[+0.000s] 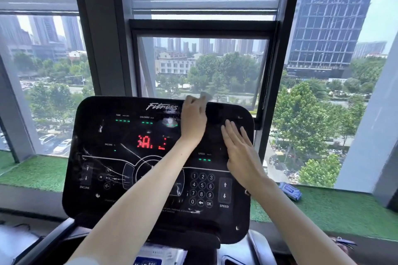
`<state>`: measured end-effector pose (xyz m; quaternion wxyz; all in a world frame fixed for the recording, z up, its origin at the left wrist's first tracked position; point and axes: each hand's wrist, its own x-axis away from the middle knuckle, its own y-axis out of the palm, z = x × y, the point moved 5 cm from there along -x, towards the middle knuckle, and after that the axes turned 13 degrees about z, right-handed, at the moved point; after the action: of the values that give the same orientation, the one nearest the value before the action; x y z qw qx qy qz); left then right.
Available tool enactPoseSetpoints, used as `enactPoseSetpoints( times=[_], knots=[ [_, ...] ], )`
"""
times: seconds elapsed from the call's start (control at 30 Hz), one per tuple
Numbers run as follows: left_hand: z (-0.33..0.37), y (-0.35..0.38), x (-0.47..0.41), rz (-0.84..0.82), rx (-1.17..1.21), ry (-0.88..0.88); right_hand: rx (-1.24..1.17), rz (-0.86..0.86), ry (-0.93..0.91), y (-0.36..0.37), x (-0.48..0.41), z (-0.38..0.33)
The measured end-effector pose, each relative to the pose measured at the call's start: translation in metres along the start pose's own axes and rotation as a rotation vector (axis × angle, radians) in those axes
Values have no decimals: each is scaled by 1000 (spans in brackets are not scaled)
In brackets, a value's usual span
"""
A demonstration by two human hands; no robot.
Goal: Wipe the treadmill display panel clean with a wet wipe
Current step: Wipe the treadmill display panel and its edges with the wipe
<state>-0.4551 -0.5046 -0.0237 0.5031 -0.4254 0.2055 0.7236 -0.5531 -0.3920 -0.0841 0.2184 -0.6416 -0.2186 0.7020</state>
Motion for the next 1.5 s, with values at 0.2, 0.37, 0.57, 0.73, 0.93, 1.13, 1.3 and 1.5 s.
enactPoseSetpoints(
  times=[0.2,0.37,0.57,0.73,0.93,1.13,1.3,1.5],
  knots=[
    [30,25,23,-242,-54,344,-6,21,107,-8,16,20],
    [9,8,2,77,-3,-46,-17,-30,51,-3,19,25],
    [35,40,15,-254,-71,415,54,-46,32,1,21,30],
    [42,35,10,-122,-63,277,56,-40,34,2,22,29],
    [36,38,5,-123,-30,278,43,-34,41,3,24,31],
    [60,55,32,-421,-24,598,26,-26,36,1,22,30],
    [58,54,20,-363,-4,455,31,-38,40,4,24,31],
    [53,53,11,-349,12,428,8,-18,52,4,24,31]
  ],
)
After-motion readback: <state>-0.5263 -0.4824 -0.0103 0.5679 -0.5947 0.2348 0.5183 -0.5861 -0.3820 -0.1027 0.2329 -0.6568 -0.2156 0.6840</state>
